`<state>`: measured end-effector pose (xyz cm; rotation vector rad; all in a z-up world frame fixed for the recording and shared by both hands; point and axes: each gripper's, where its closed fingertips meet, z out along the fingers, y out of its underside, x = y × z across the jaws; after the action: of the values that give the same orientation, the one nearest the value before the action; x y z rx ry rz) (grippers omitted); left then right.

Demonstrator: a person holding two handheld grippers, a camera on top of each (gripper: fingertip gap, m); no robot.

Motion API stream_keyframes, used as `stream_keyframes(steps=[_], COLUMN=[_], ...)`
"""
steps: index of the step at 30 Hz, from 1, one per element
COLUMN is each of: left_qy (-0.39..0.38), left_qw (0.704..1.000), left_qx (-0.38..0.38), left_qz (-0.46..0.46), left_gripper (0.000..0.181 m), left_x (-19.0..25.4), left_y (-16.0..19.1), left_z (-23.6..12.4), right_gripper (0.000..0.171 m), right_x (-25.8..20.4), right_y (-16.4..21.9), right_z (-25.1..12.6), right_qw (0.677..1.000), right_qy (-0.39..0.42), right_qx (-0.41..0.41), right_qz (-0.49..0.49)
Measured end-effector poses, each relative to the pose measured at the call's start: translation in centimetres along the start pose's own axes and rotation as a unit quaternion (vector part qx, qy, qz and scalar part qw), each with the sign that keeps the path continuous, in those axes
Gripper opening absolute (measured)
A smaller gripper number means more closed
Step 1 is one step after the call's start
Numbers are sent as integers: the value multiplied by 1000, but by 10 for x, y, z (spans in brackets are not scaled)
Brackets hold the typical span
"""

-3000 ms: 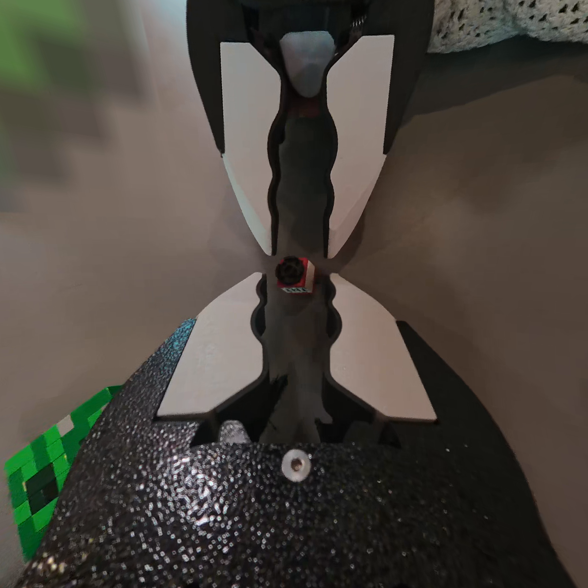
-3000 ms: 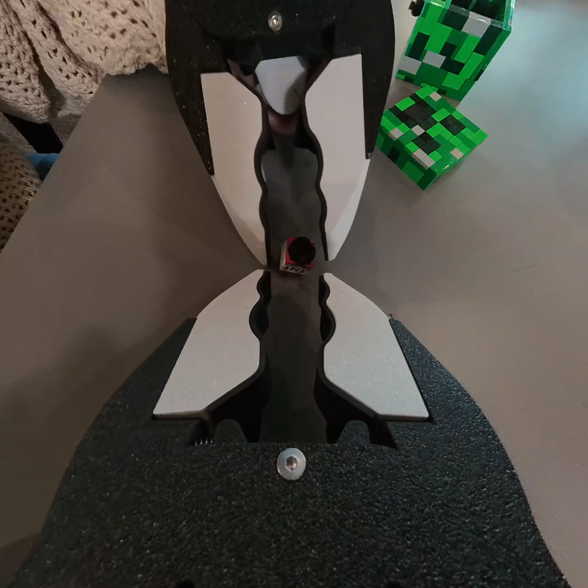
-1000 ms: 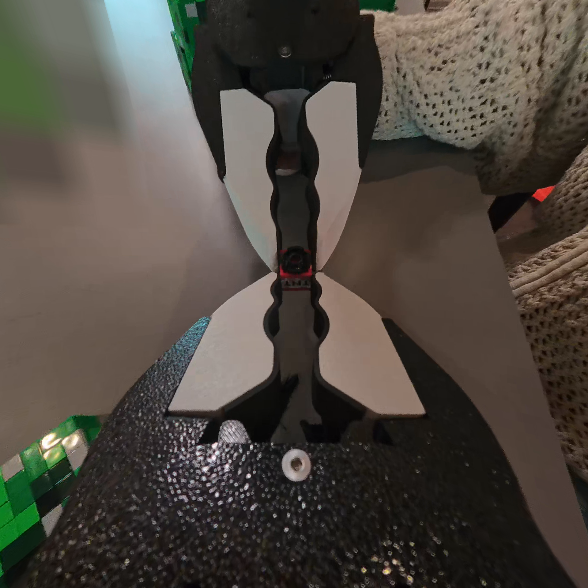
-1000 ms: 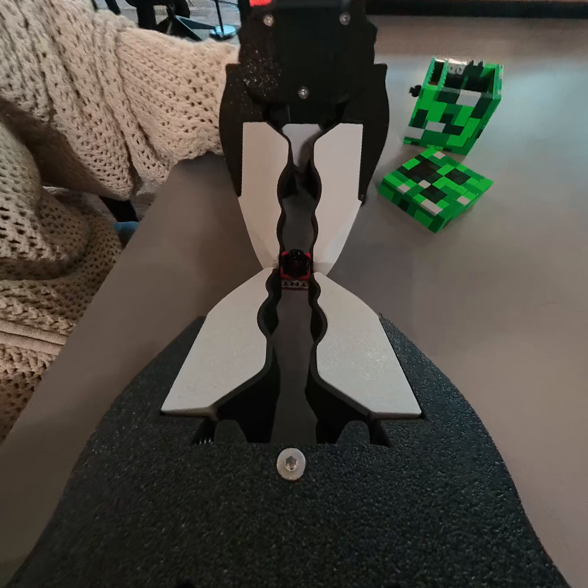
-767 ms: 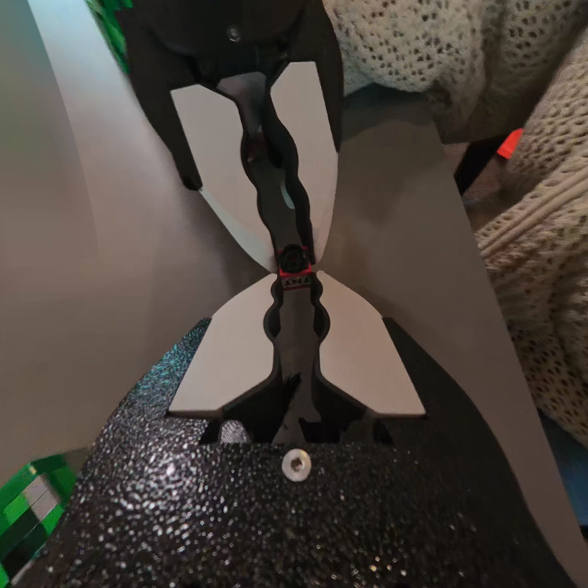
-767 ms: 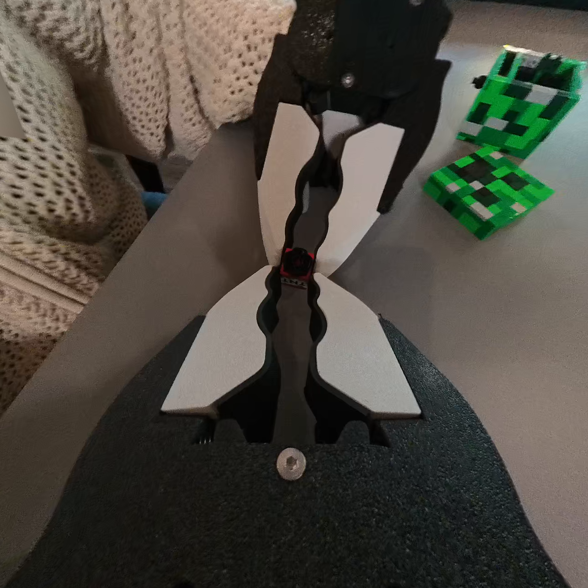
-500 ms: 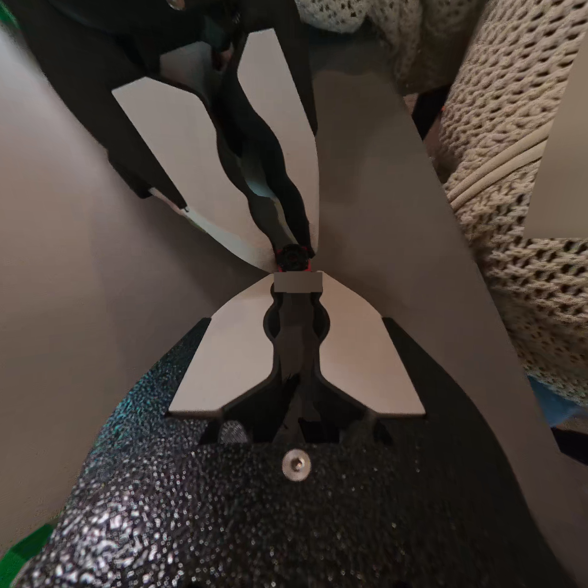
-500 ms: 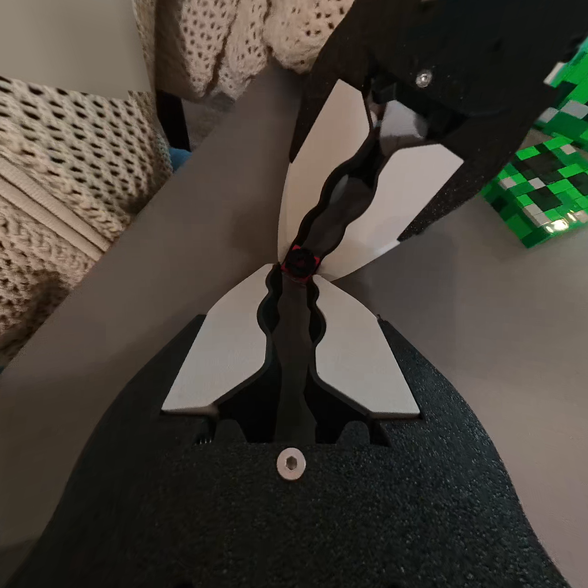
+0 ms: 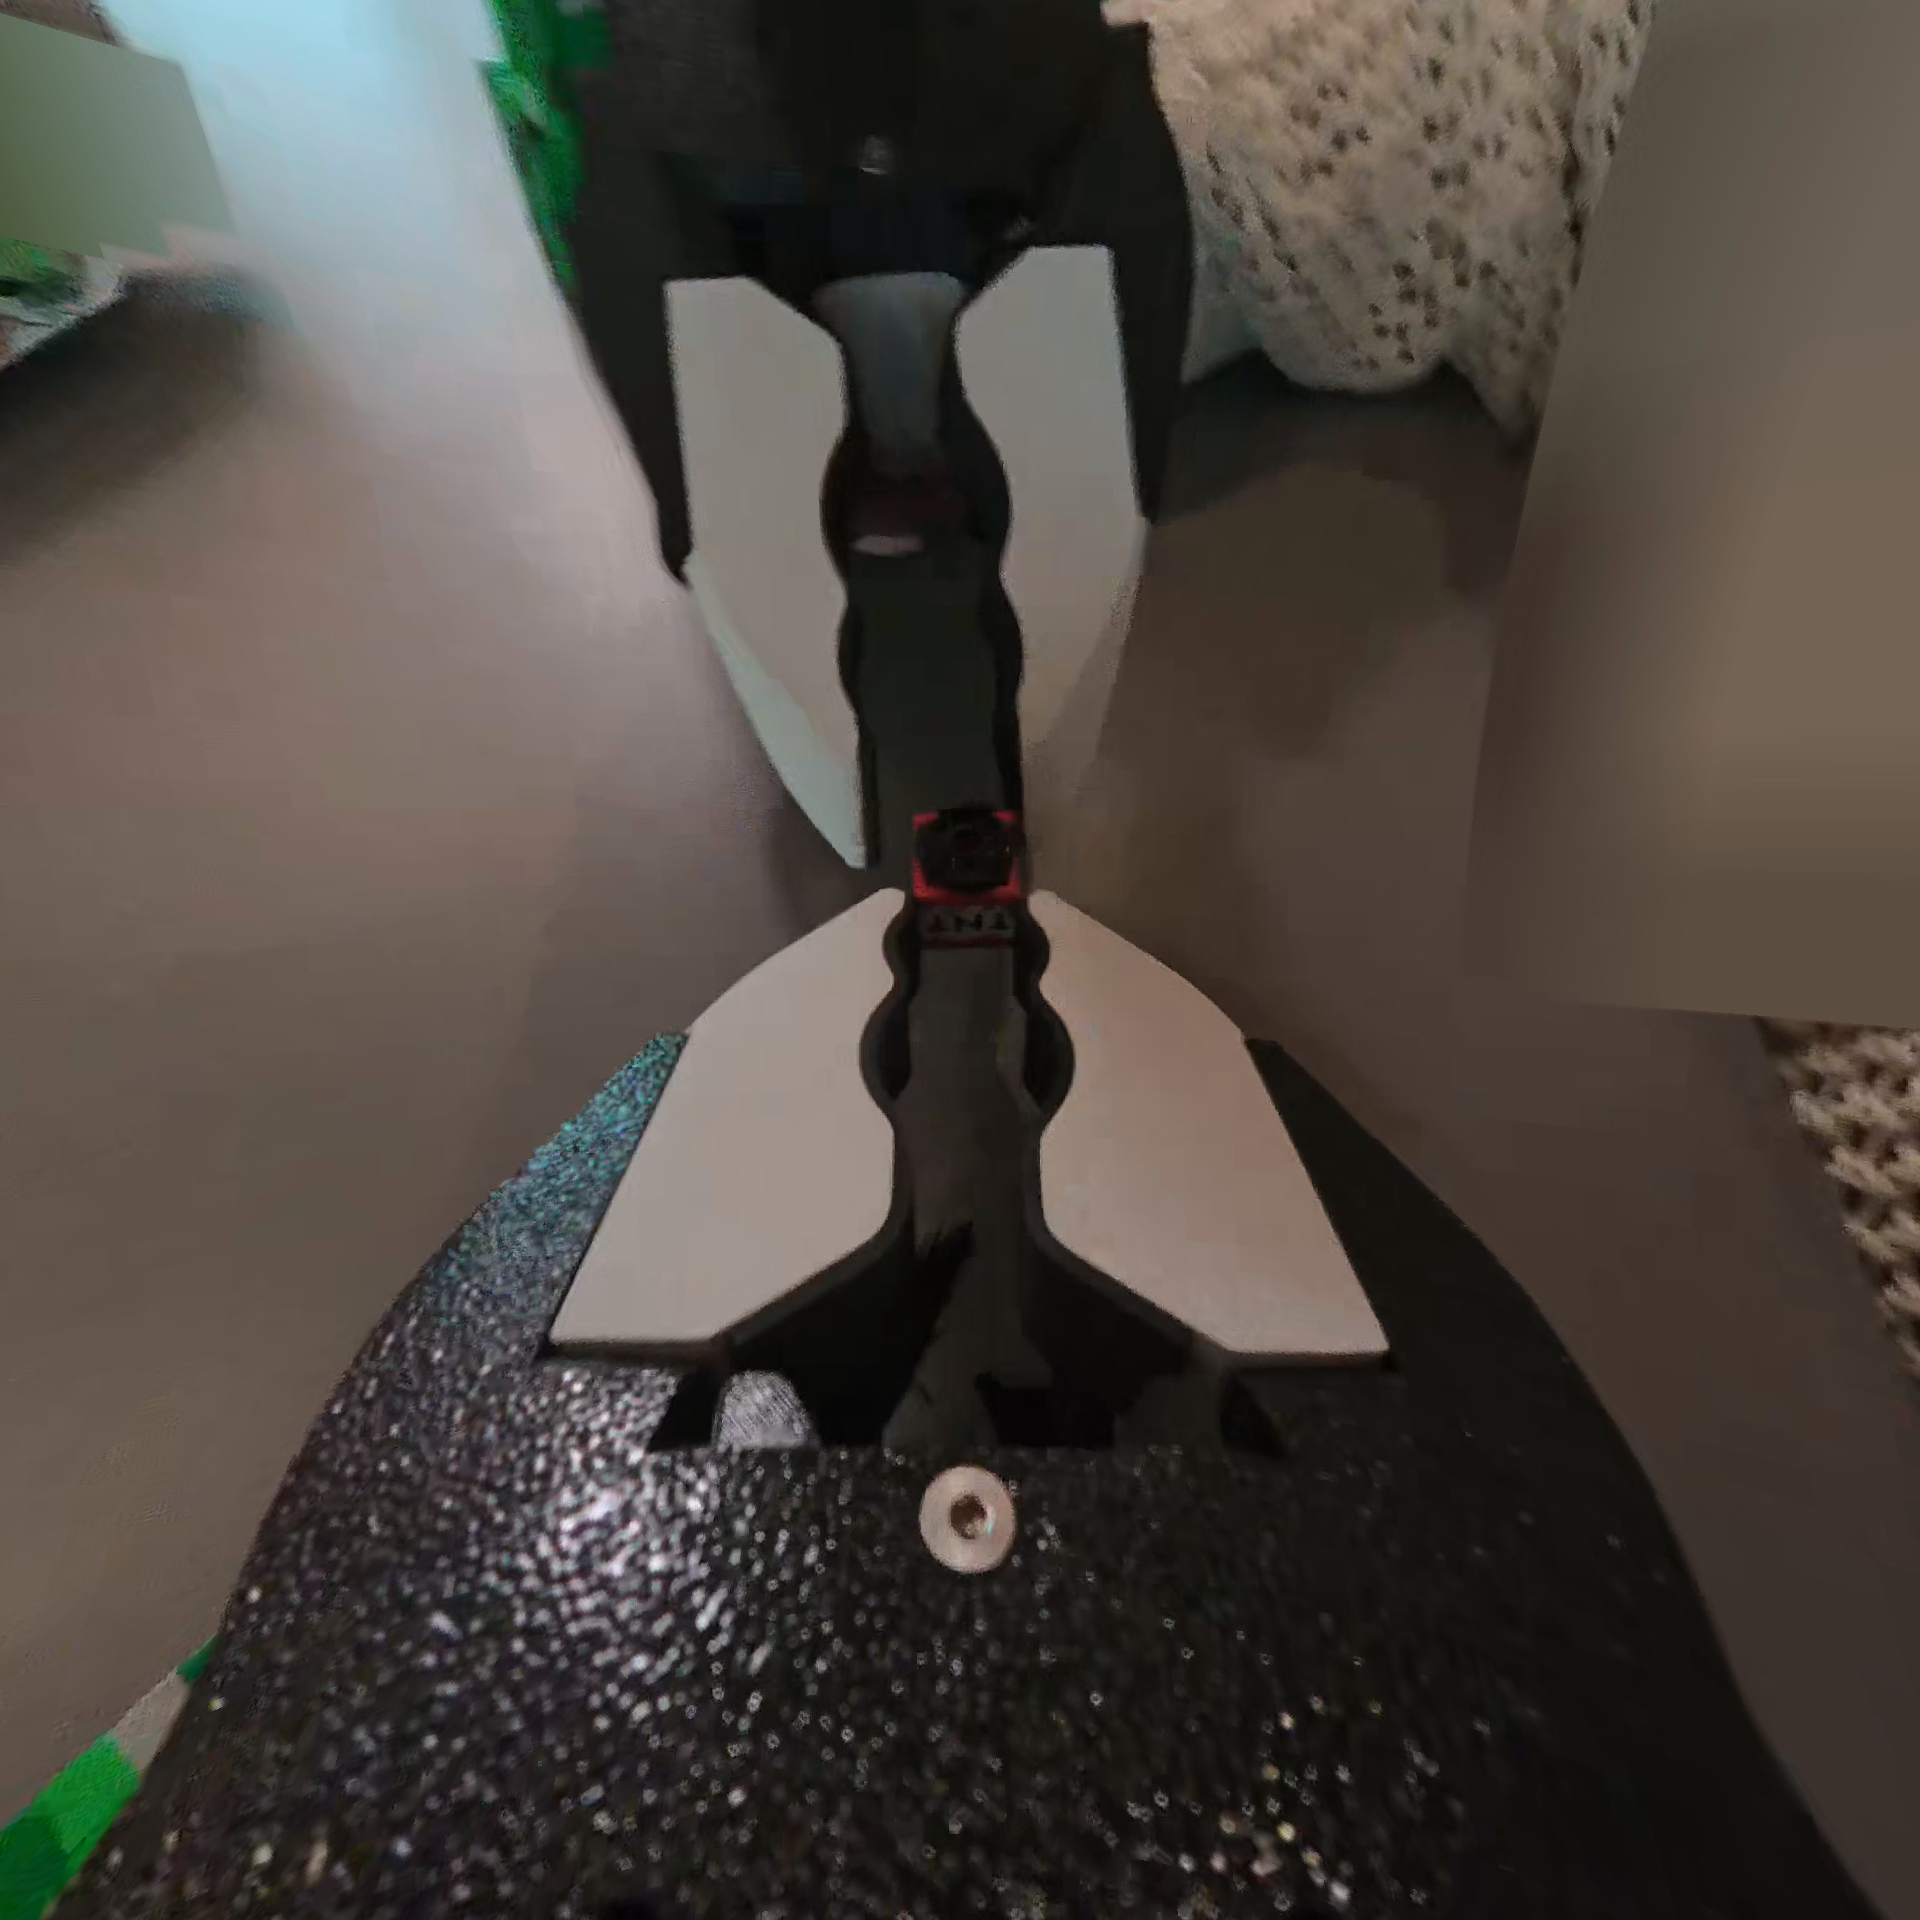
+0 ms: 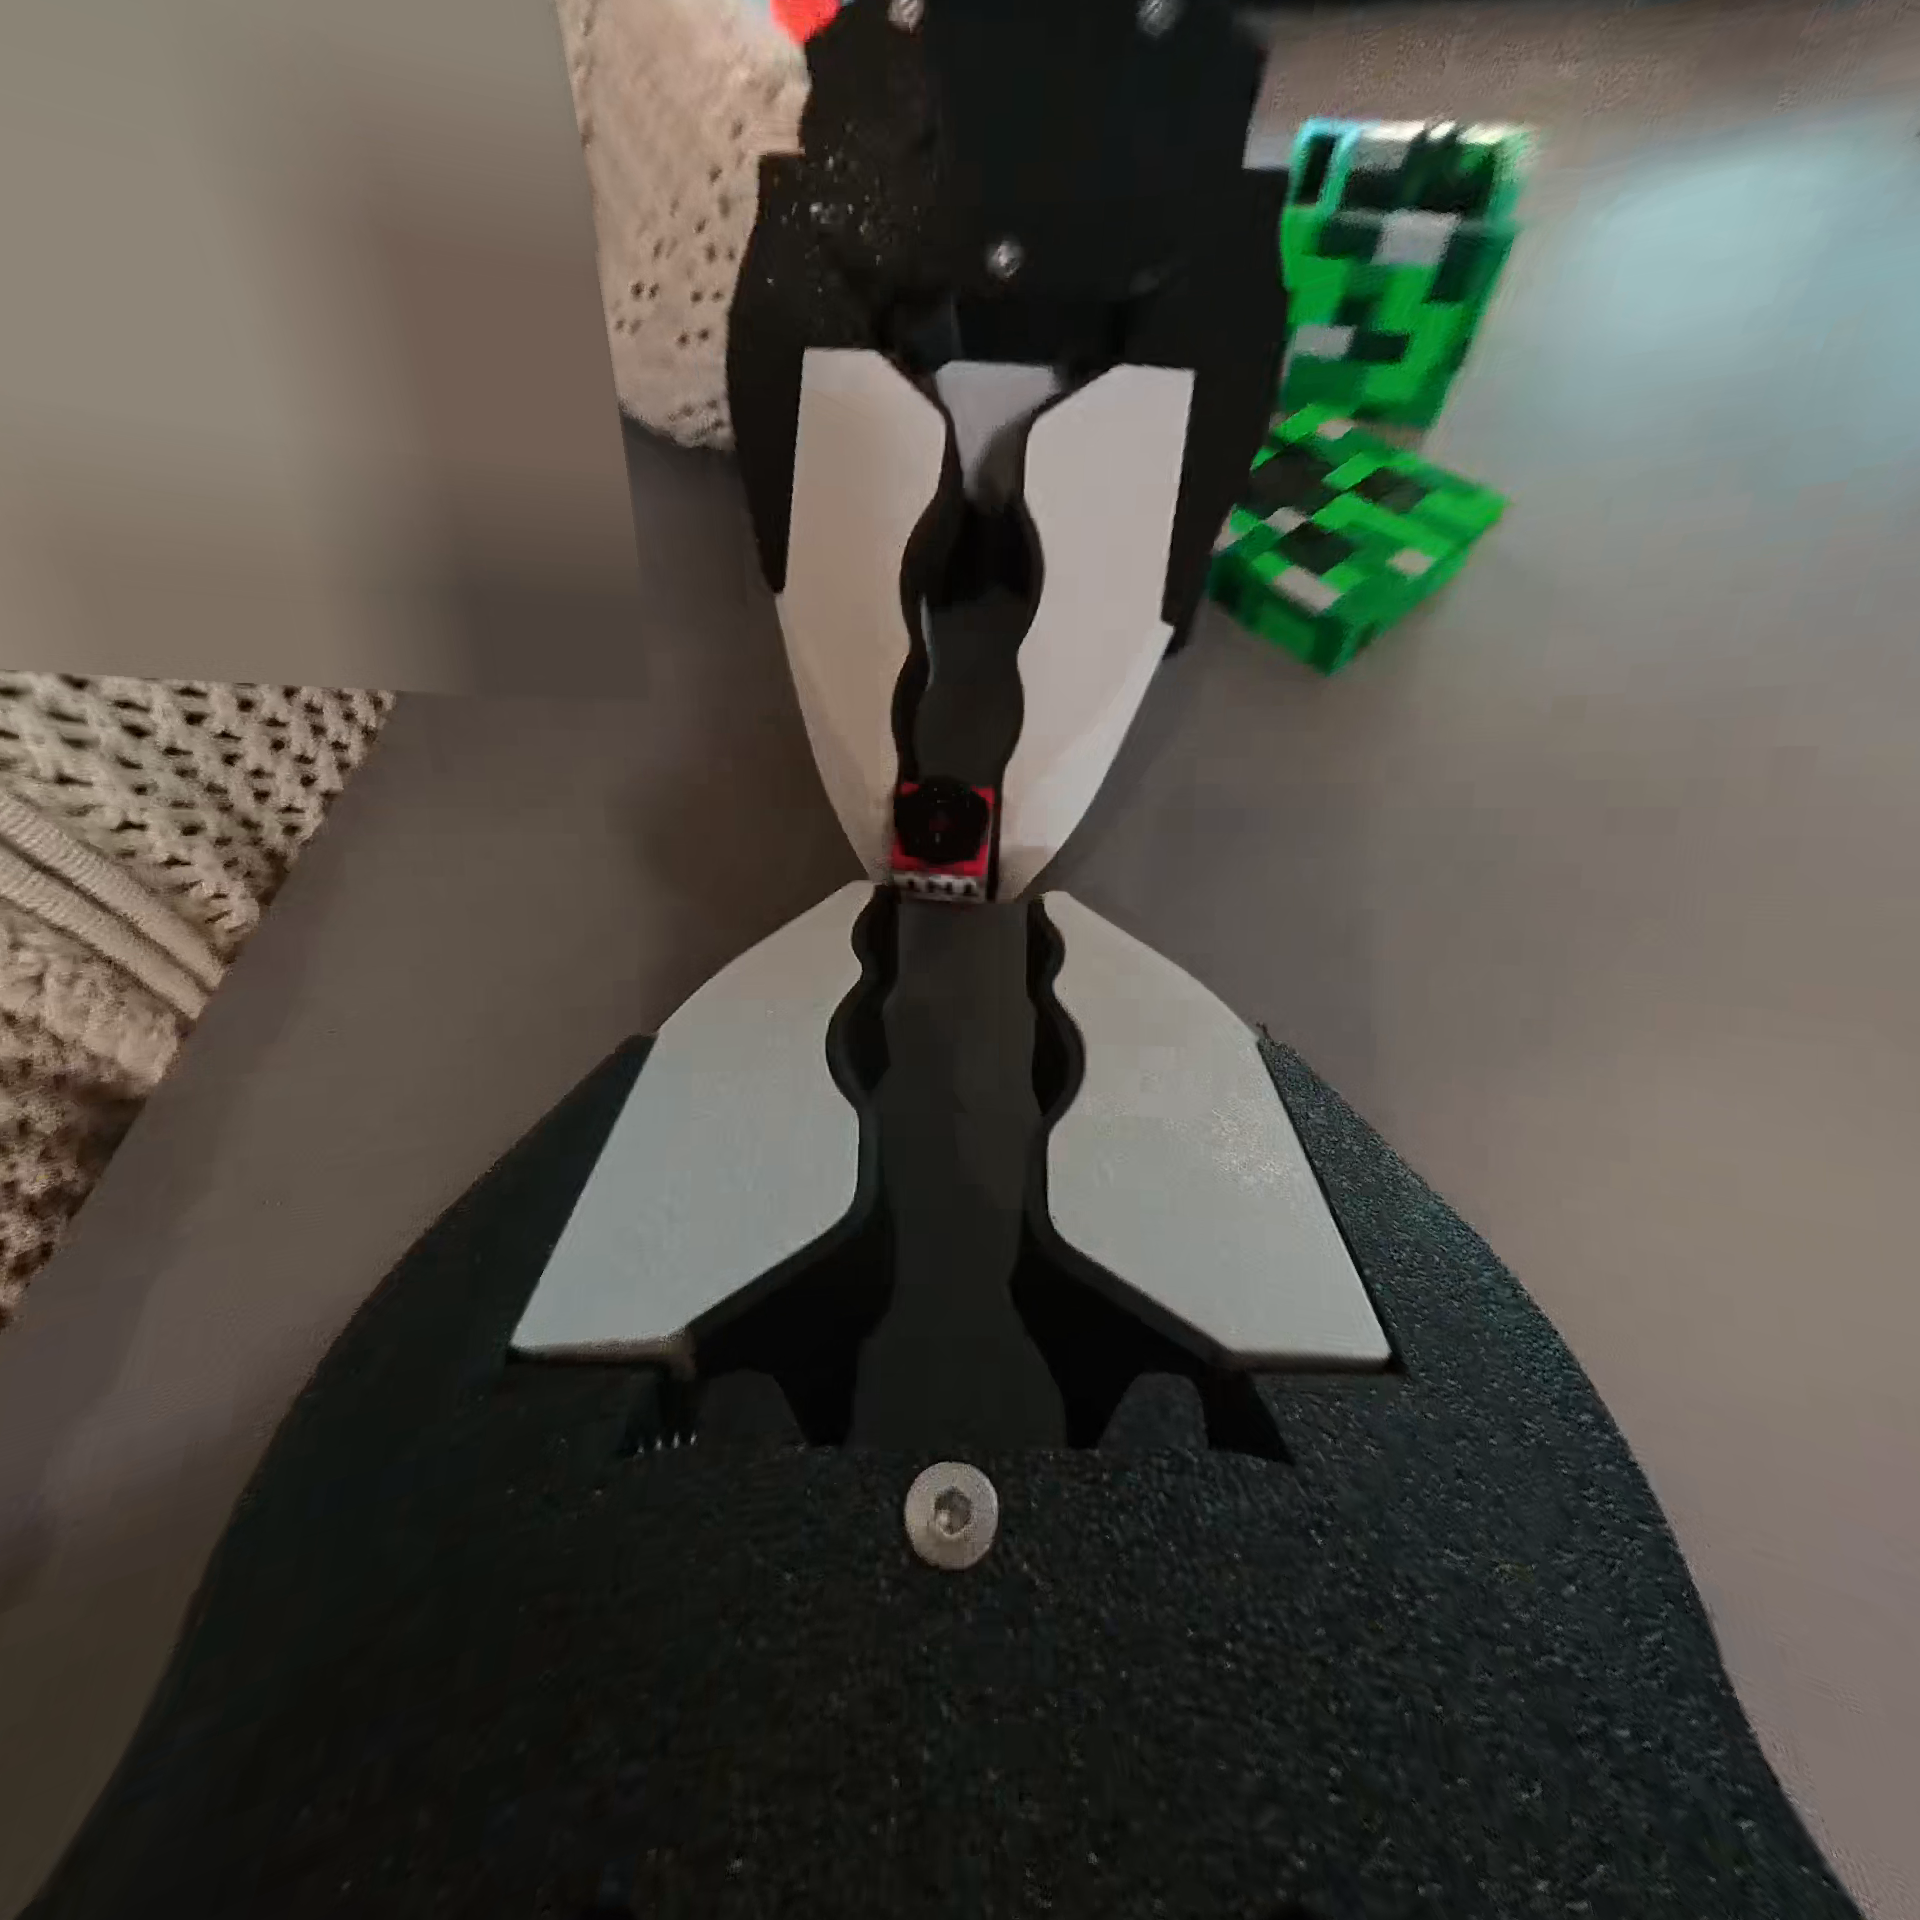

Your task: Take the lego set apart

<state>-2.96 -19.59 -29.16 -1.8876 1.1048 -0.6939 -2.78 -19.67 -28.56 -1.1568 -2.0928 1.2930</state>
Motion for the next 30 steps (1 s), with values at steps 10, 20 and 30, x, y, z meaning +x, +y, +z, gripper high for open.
stream_keyframes(steps=[10,20,30], left_qy=[-7,-15,41], left_qw=[999,998,997], left_qx=[38,48,-44], left_qz=[-19,-22,40], left_gripper=[16,17,17], left_x=[-5,-7,18], left_y=[-11,-14,11], left_z=[-2,-3,7], right_gripper=[24,23,15], right_x=[6,8,-18], right_y=[-11,-13,10], right_z=[-6,-5,8], right_qw=[997,997,997], right_qy=[-11,5,-22], right_qx=[45,51,-46], right_qz=[55,53,-60])
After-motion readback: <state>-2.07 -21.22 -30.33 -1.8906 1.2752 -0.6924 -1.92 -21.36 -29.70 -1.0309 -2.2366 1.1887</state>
